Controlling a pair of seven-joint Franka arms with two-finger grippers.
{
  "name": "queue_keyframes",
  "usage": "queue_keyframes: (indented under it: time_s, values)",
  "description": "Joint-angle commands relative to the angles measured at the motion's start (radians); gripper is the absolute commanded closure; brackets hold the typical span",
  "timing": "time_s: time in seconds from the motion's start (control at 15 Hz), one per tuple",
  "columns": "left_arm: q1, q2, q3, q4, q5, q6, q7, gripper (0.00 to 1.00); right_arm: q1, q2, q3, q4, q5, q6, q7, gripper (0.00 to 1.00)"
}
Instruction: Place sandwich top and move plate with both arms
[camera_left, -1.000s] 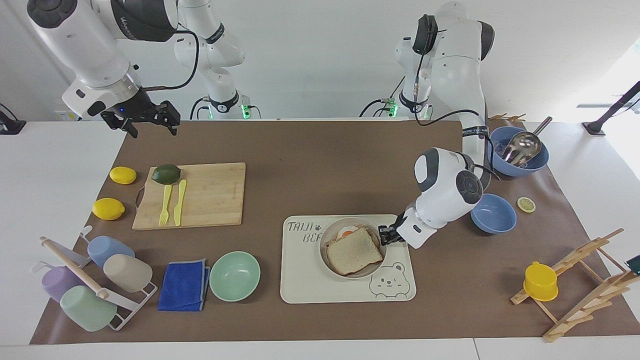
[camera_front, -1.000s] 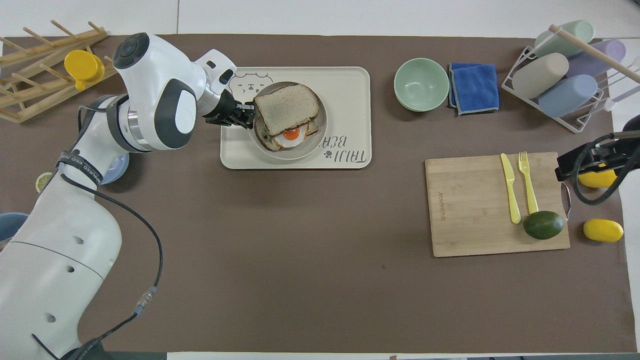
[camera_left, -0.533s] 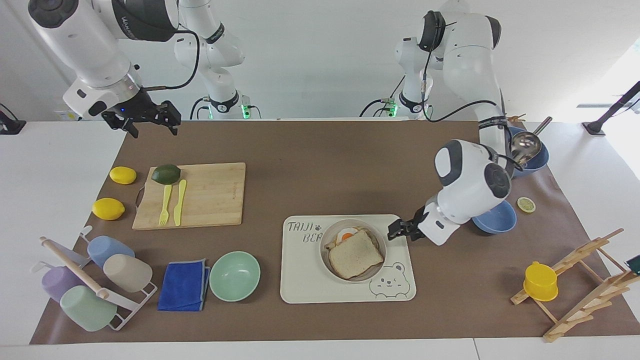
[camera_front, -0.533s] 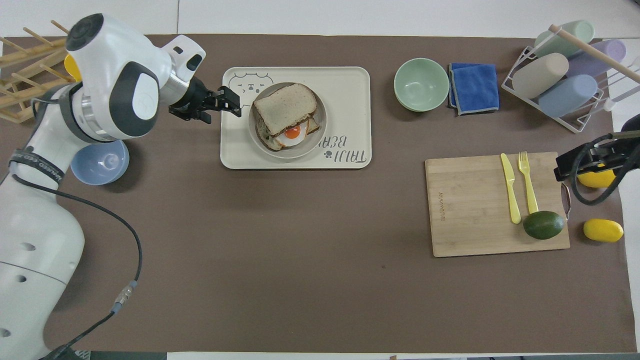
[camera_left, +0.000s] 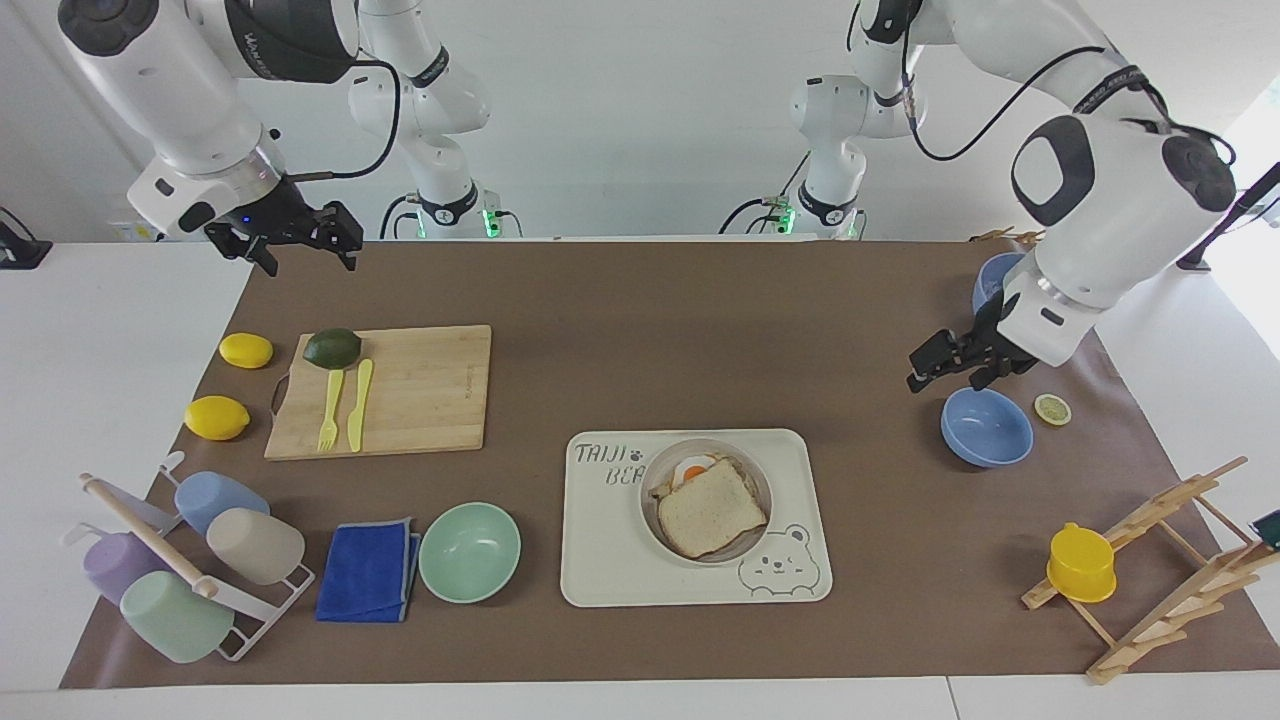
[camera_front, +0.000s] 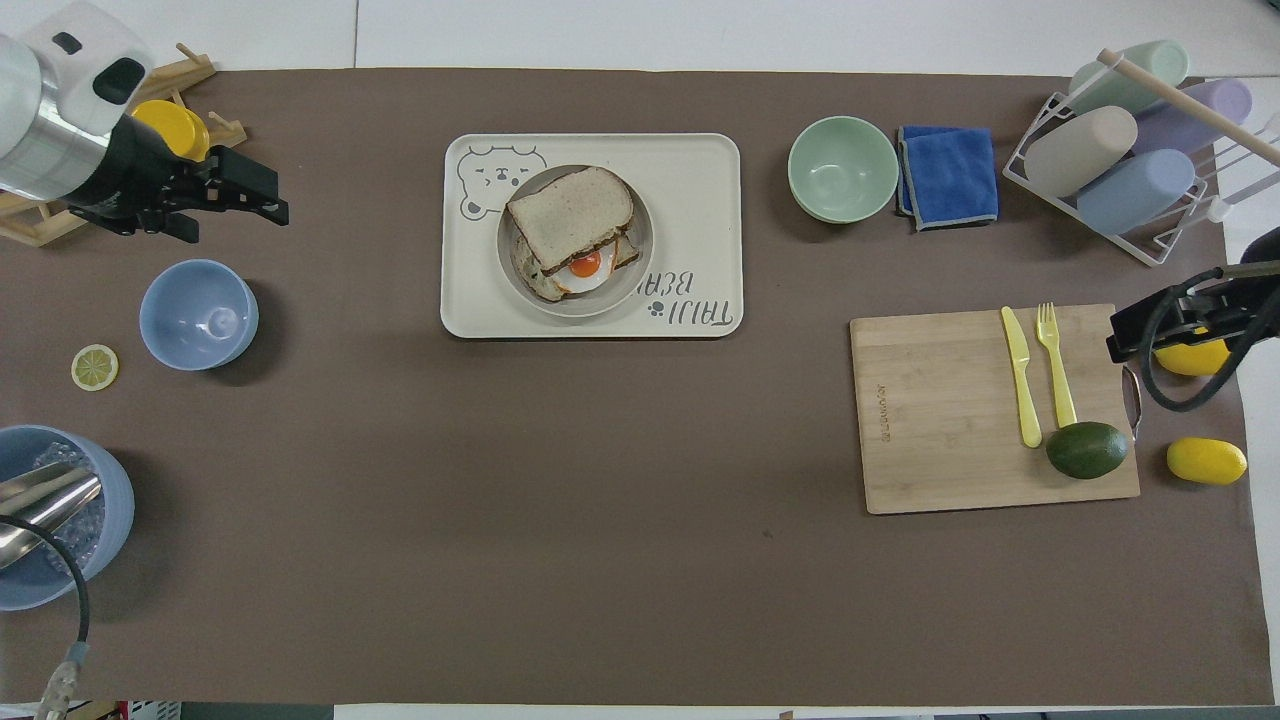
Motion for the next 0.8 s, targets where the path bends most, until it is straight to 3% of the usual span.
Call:
queue_keyframes:
  time_s: [0.0,0.27,0.4,0.53,0.73]
  values:
    - [0.005,-0.159,0.003,-0.137,0.09,-0.031,0.006,0.0,-0.001,-0.009,0.007,-0.001,0.003,0.008,-0.018,0.0]
    - [-0.002,-0.356,0.0,-0.364,0.15,-0.033,0.009,0.0,-0.001,-0.011,0.007,-0.001,0.005,0.007,-0.02,0.0]
    - [-0.011,-0.393,-0.01,-0.429,0.171,0.008,0.012,0.0,-0.001,-0.011,0.007,-0.001,0.005,0.007,-0.02,0.0]
    - [-0.015,-0.376,-0.007,-0.418,0.171,0.065,0.012,0.0,0.001,-0.014,0.007,-0.003,0.005,0.005,-0.02,0.0]
    - [-0.001,-0.315,-0.007,-0.281,0.181,-0.014,0.012,0.0,0.001,-0.023,0.007,-0.01,0.005,0.002,-0.02,0.0]
